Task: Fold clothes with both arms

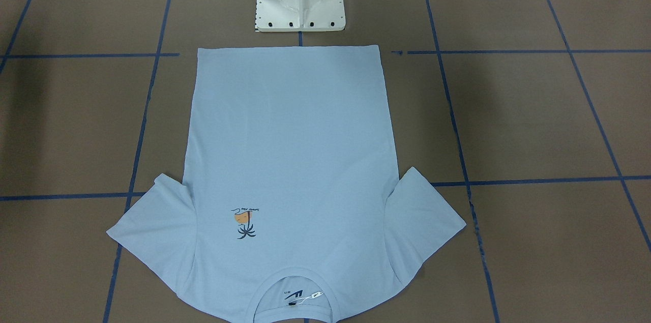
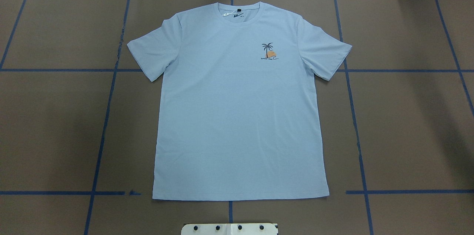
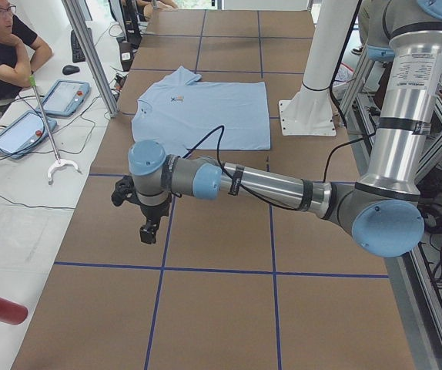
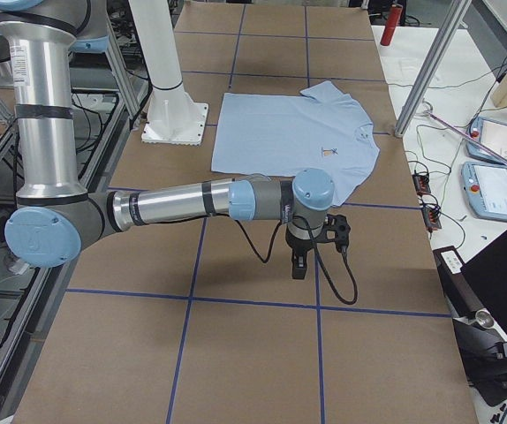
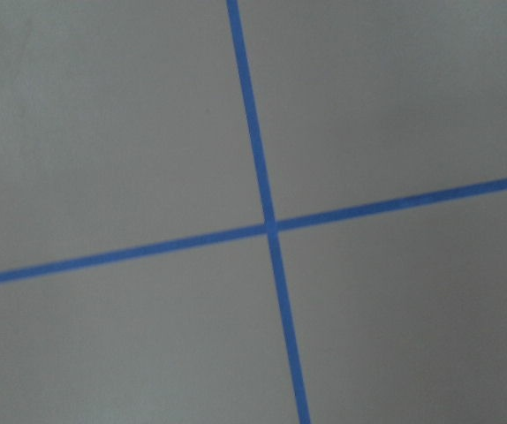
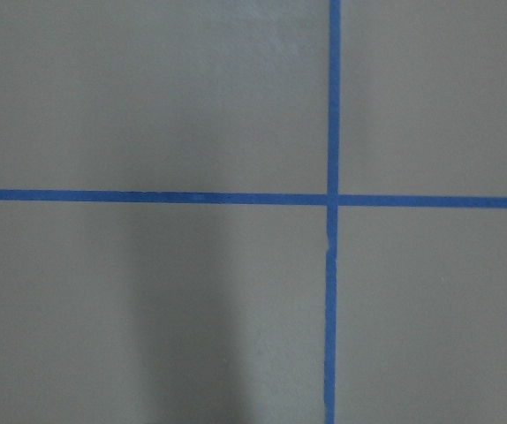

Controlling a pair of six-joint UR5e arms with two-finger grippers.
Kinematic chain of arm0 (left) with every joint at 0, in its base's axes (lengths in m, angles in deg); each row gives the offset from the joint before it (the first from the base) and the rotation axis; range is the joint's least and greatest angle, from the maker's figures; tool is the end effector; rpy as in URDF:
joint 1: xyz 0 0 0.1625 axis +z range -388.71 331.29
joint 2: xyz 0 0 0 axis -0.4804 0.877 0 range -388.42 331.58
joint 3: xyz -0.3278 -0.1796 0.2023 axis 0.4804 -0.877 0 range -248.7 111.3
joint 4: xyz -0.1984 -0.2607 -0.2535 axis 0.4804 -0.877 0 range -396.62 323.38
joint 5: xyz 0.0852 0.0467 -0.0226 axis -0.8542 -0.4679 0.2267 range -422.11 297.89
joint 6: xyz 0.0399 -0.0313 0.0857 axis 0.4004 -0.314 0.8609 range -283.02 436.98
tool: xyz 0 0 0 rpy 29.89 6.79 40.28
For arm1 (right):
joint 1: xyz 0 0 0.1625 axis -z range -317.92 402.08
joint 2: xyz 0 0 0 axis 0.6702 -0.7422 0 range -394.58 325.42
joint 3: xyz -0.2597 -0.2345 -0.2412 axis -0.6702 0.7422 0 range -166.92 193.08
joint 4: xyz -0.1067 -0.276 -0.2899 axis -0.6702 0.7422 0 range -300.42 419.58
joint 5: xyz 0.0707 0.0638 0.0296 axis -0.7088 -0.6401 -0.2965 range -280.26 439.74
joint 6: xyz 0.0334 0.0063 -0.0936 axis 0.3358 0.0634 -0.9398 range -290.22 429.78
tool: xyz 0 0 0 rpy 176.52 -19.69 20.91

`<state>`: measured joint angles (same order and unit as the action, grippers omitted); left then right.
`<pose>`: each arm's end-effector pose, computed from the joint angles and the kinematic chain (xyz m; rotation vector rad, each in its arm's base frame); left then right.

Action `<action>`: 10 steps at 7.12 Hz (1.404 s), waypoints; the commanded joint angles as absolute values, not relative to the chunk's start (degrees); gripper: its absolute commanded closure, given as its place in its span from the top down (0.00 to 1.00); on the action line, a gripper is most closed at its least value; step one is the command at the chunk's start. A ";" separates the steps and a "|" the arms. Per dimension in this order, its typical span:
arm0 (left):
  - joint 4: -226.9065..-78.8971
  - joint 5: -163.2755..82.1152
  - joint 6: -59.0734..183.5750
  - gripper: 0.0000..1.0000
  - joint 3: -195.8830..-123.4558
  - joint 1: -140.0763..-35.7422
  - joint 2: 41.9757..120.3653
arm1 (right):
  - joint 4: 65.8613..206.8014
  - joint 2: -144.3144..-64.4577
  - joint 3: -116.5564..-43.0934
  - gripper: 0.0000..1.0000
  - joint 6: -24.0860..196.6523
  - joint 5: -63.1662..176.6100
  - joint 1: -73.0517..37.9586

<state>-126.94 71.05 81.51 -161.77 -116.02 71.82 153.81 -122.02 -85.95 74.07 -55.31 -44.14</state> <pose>-0.0383 -0.5737 0.5375 0.2388 0.7472 0.2092 0.0291 -0.5141 0.5652 0.0662 -0.7919 -0.0422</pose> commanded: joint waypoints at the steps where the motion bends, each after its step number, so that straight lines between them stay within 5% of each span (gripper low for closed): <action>1: -135.95 72.09 81.38 1.00 -161.43 -111.28 74.06 | 137.72 -118.62 -80.48 1.00 74.09 -55.17 -40.63; 4: -139.01 72.53 77.42 1.00 -161.42 -107.64 76.58 | 113.34 -111.08 -59.56 1.00 77.93 -54.47 -32.75; 10: -143.15 71.92 76.81 1.00 -159.40 -106.23 78.27 | 113.02 -97.09 -55.05 1.00 102.56 -42.52 -17.42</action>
<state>-142.94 71.86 76.94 -159.66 -106.53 78.09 113.12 -99.48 -57.13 101.22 -45.19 -19.31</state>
